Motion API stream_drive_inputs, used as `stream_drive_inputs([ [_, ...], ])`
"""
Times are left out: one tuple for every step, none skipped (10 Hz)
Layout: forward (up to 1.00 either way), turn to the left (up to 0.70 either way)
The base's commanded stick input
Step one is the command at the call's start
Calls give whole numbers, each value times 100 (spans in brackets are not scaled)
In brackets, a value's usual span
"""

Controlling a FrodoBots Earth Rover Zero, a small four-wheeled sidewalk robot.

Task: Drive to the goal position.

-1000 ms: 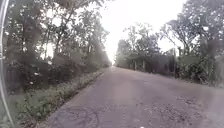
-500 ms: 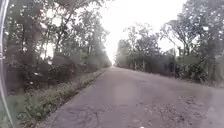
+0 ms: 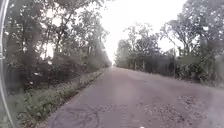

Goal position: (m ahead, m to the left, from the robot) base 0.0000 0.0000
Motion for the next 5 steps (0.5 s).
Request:
stream_drive_inputs([
  [10,1],
  [10,1],
  [10,1],
  [10,1],
  [10,1],
])
